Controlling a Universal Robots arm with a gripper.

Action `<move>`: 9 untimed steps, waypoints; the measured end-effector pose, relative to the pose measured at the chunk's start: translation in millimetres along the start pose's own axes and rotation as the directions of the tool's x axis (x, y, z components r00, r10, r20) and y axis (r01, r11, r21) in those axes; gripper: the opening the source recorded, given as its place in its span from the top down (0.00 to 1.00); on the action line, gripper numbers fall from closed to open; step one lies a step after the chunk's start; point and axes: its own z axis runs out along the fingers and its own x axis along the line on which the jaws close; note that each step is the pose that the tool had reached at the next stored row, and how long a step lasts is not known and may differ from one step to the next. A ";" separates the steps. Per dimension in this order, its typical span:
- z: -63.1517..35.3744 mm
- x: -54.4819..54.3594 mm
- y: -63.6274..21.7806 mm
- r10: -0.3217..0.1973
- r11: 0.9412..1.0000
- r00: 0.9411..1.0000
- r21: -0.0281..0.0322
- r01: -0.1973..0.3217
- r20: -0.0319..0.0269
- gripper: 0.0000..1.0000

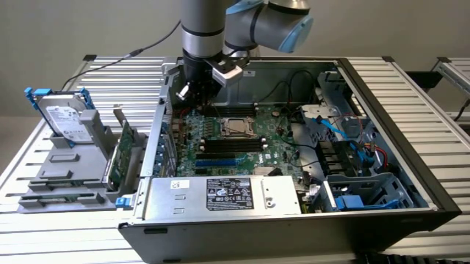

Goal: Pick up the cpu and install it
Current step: 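Install the first cpu locking lever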

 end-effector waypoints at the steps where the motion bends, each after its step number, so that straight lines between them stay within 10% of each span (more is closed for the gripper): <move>1: 0.0 -0.1 -0.1 0.004 1.000 1.000 0.009 -0.004 0.006 0.89; 3: 0.0 -0.7 -0.6 0.010 1.000 1.000 0.026 -0.010 0.001 0.89; 9: 0.2 -2.6 -2.3 0.024 0.995 0.998 0.097 -0.018 -0.057 0.89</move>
